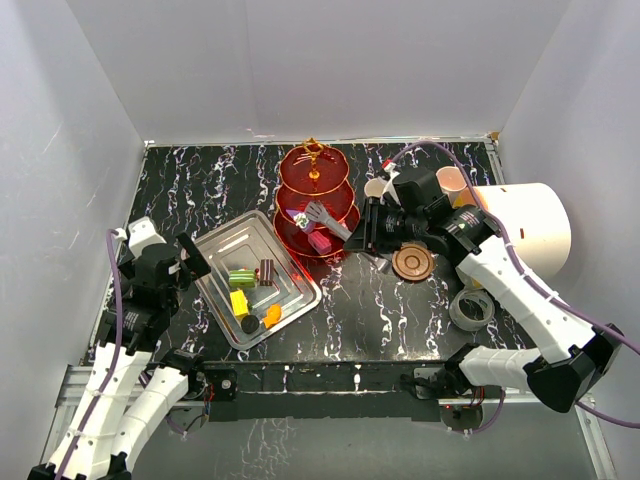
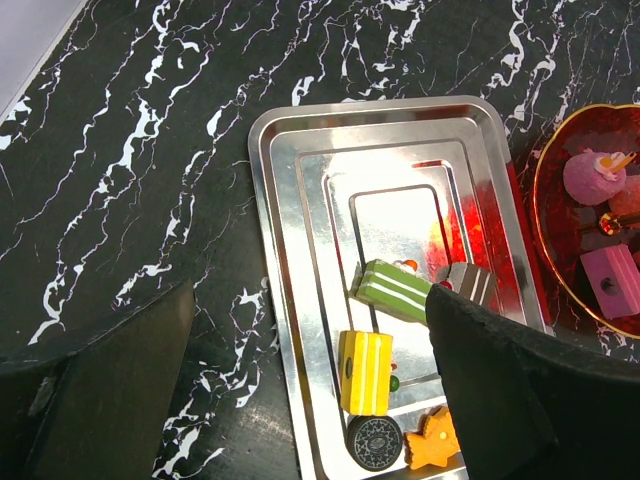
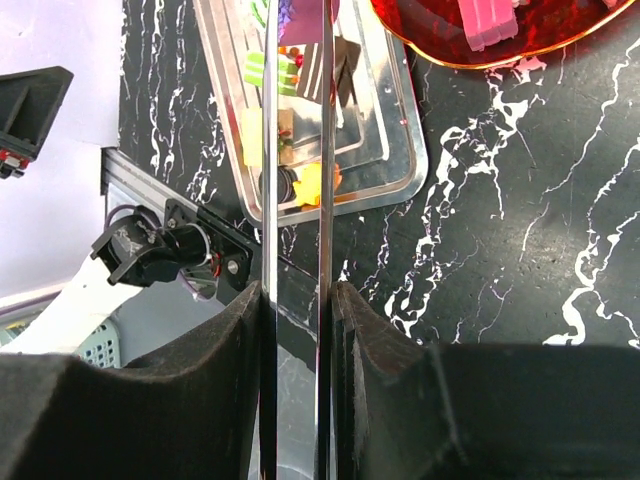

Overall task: Serve the afternoon tea
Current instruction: Place the desert on the desert table.

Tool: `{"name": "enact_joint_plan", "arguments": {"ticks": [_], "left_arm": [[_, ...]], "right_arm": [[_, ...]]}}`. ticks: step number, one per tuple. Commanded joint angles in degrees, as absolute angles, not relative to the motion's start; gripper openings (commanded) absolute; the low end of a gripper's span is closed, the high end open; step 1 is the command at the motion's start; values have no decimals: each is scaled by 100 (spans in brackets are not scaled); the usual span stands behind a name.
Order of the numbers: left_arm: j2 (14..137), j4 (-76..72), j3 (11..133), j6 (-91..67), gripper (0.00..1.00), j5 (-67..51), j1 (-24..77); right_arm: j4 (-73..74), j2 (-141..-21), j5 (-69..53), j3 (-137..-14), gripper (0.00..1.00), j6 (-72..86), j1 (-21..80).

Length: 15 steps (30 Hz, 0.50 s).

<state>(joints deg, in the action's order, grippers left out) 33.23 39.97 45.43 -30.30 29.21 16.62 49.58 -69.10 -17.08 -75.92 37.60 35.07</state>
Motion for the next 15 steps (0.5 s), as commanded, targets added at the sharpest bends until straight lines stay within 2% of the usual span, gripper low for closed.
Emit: {"name": "enact_joint_plan", "arguments": {"ticks": [1, 15], "left_arm": [[3357, 4026, 4697, -3019, 99, 2998, 1682], [3436, 4028, 4699, -3014, 99, 2981, 1680]], "right_arm": [[4764, -6746, -1679, -7508, 10, 3682, 3385], [4039, -6718, -2069, -6982, 9, 3856, 2661]]}}
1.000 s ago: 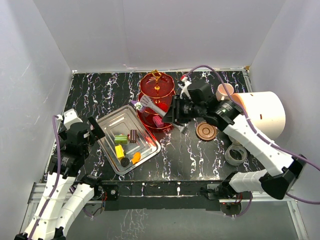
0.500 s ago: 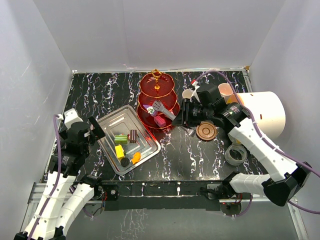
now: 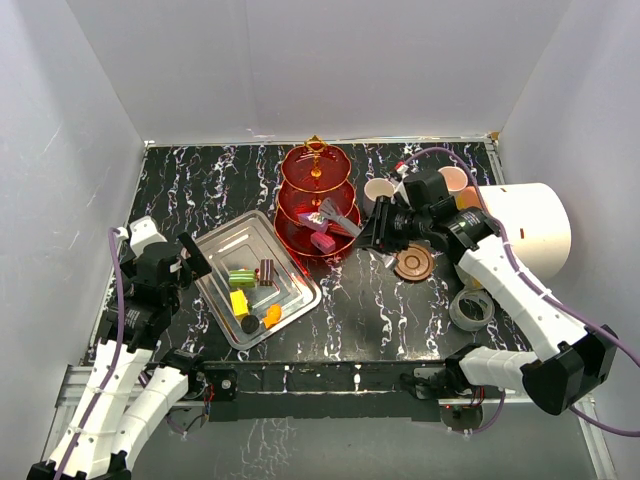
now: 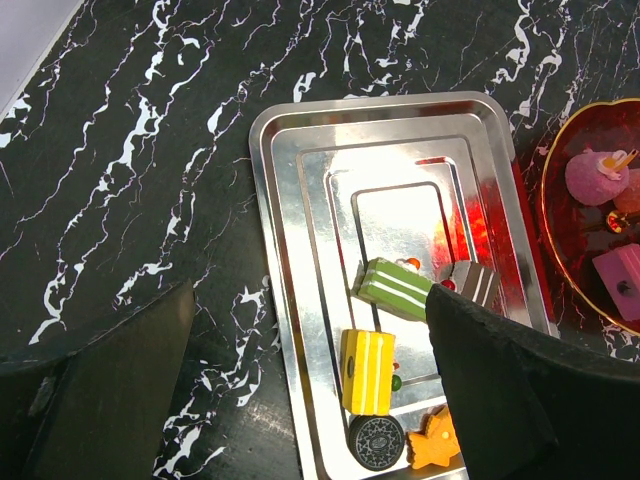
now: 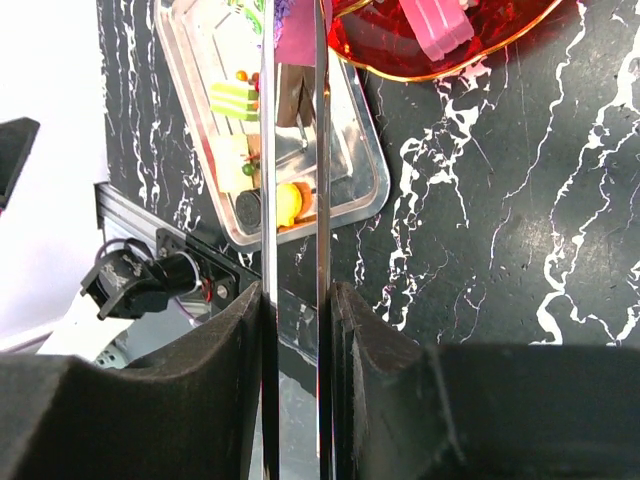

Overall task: Serve the afternoon tea
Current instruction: Place the desert on the desert table.

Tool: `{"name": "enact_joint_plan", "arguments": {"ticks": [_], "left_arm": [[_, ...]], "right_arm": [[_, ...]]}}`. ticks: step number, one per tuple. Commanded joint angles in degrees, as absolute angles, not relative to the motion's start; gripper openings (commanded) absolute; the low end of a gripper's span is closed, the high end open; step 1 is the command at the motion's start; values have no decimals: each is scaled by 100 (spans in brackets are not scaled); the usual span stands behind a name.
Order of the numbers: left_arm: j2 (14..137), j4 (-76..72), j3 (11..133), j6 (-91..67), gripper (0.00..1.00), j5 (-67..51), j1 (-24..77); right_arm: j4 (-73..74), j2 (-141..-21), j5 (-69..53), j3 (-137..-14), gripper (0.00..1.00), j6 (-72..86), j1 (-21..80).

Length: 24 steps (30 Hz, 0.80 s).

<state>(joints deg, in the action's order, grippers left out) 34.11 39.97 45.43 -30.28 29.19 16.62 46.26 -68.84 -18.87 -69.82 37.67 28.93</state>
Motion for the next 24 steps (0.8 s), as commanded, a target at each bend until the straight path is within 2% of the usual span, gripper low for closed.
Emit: {"name": "enact_joint_plan", "arguments": {"ticks": [1, 9, 16, 20, 24], "left_arm": [[3436, 4029, 4701, -3010, 99, 2980, 1687], [3456, 4018, 4696, -3014, 99, 2971, 1680], [3454, 4021, 4695, -3015, 99, 2975, 1679], [3486, 4010, 4694, -3004, 99, 2953, 1680], [3517, 4019, 4697, -2998, 99, 2953, 1679]], "right_arm": [[4004, -6698, -2097, -6987, 9, 3884, 2622], [3824, -6790, -2340, -7125, 9, 3973, 2165], [3815, -7277, -2080, -7321, 10, 3793, 2029], [3851, -7581, -1925, -7466, 15, 3526, 2027], [3942, -7699, -1817, -7647, 24, 3393, 2023]]}}
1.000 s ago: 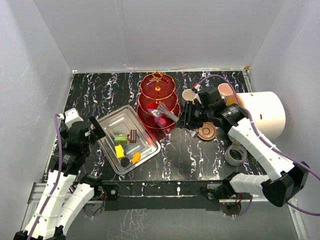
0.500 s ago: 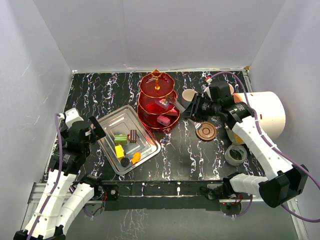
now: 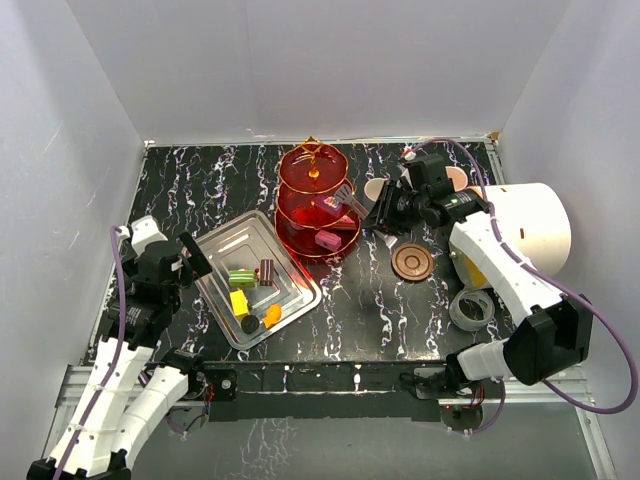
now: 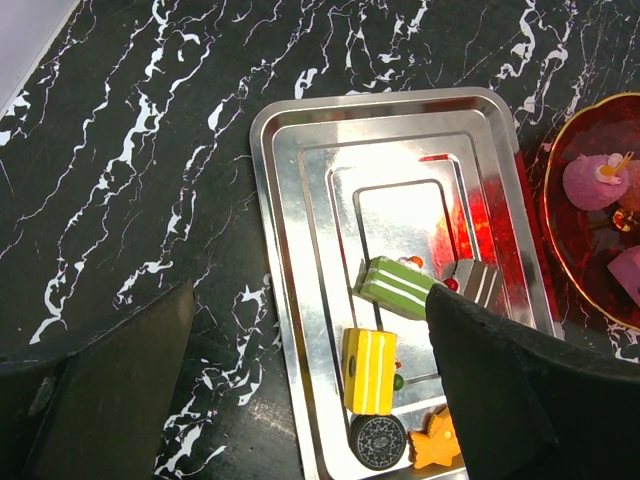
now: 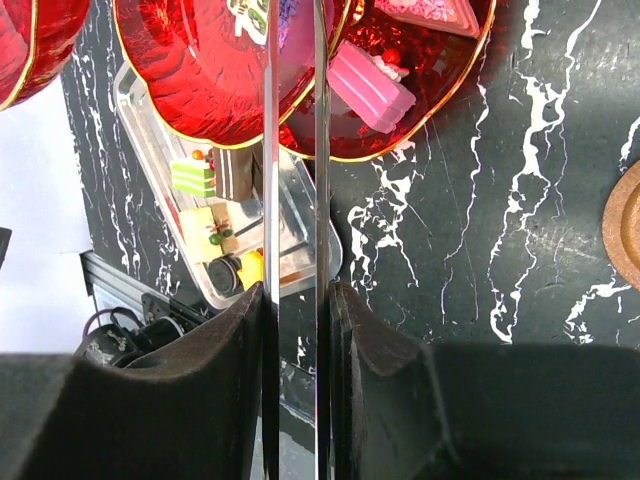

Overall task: Serve the afternoon tea
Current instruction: Place the desert on the desert table, then pick up the desert from the tray.

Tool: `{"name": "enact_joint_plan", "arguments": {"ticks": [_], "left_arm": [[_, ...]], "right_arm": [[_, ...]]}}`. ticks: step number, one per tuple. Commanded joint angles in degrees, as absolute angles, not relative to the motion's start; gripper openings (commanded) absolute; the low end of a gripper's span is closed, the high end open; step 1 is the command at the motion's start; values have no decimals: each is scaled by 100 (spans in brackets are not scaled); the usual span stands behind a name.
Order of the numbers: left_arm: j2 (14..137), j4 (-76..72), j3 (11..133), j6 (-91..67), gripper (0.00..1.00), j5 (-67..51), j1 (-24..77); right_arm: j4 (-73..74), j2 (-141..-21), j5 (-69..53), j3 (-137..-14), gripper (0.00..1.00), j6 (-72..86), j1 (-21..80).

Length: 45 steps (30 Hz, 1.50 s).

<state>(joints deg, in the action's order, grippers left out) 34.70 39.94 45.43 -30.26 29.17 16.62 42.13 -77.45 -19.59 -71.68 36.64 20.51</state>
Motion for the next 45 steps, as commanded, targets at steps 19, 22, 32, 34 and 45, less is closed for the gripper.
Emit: {"name": "enact_joint_plan", "arguments": {"ticks": [19, 22, 32, 34, 45], "left_arm": [[3560, 4005, 4696, -2979, 99, 2927, 1679], [3564, 3983, 4693, -2961, 99, 2914, 1681], [3658, 3945, 4700, -2899, 99, 2803, 1679], [3701, 3936, 4705, -2887, 99, 2793, 1679], [4137, 3660, 4699, -2575, 99, 2558, 1680]], "right_arm": [[5322, -6896, -782, -8064, 38, 2806, 1995], [5538, -6508, -995, -7884, 37, 2734, 1995], [6233, -5369, -2208, -7405, 37, 2211, 1995], [6355, -5273, -2622, -7343, 37, 2055, 1995], [6331, -5242, -3817, -7138, 36, 1651, 2034]]}}
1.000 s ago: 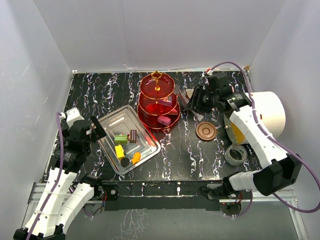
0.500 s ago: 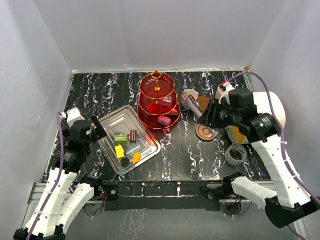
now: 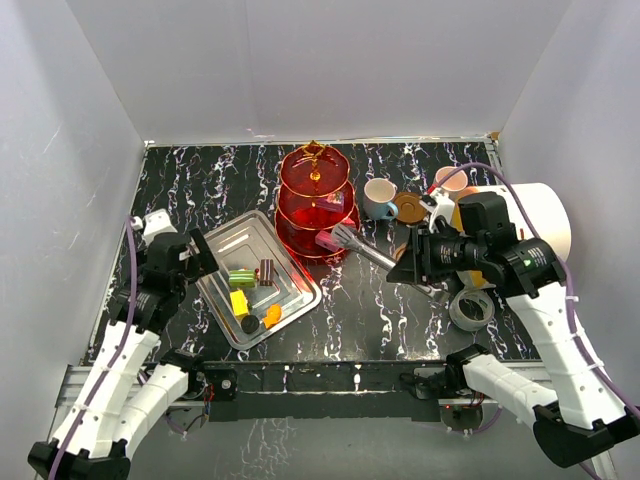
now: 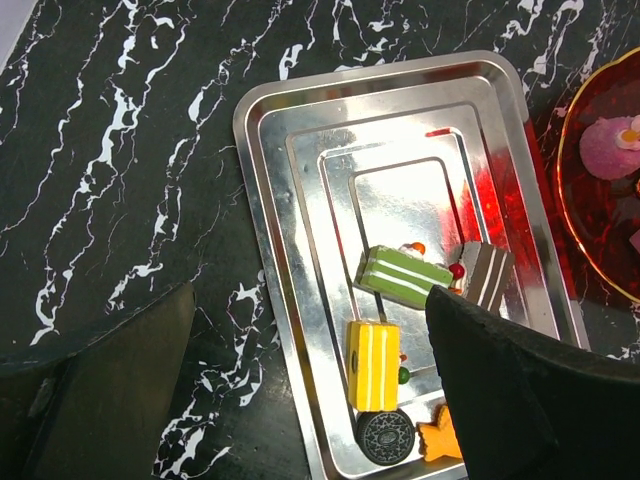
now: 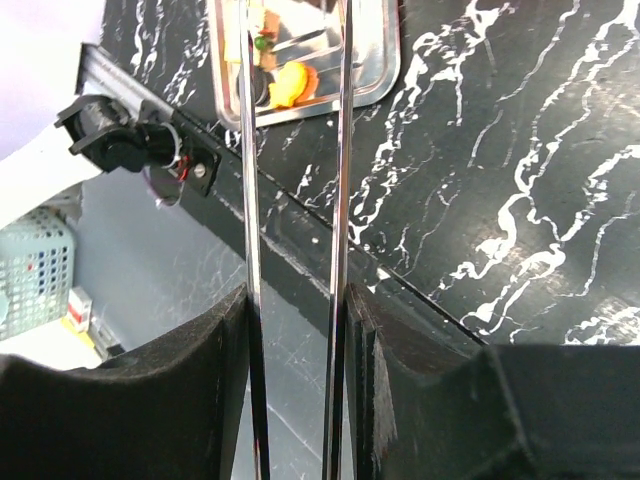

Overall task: Serve the afternoon tea
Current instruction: Pick up the desert from the tray.

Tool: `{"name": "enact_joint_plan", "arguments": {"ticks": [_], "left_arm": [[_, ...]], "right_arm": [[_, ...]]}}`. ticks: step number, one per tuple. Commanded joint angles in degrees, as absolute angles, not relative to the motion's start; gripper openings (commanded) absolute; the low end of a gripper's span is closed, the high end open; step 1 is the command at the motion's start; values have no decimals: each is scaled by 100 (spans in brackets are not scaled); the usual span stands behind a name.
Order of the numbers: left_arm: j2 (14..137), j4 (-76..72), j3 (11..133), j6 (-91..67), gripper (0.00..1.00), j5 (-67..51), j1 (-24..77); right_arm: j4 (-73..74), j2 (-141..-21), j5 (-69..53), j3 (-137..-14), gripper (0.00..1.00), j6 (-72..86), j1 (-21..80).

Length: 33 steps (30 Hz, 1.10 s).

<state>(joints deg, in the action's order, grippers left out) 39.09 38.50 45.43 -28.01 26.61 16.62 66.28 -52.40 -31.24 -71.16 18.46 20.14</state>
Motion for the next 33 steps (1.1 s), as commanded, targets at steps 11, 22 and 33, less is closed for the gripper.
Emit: {"name": "enact_joint_plan", "arguments": {"ticks": [11, 22, 33], "left_arm": [[4781, 3305, 4847, -1997, 99, 2747, 1670], [4162, 3702, 4780, -2613, 99, 2959, 1674], [3905, 3860, 4802, -2762, 99, 3281, 1670]], "right_arm": [[5494, -6678, -995, -7101, 35, 2810, 5656], [4837, -8140, 141, -7802, 37, 3199, 6454], [3219, -9117, -857, -7524, 39, 3456, 6500]]}}
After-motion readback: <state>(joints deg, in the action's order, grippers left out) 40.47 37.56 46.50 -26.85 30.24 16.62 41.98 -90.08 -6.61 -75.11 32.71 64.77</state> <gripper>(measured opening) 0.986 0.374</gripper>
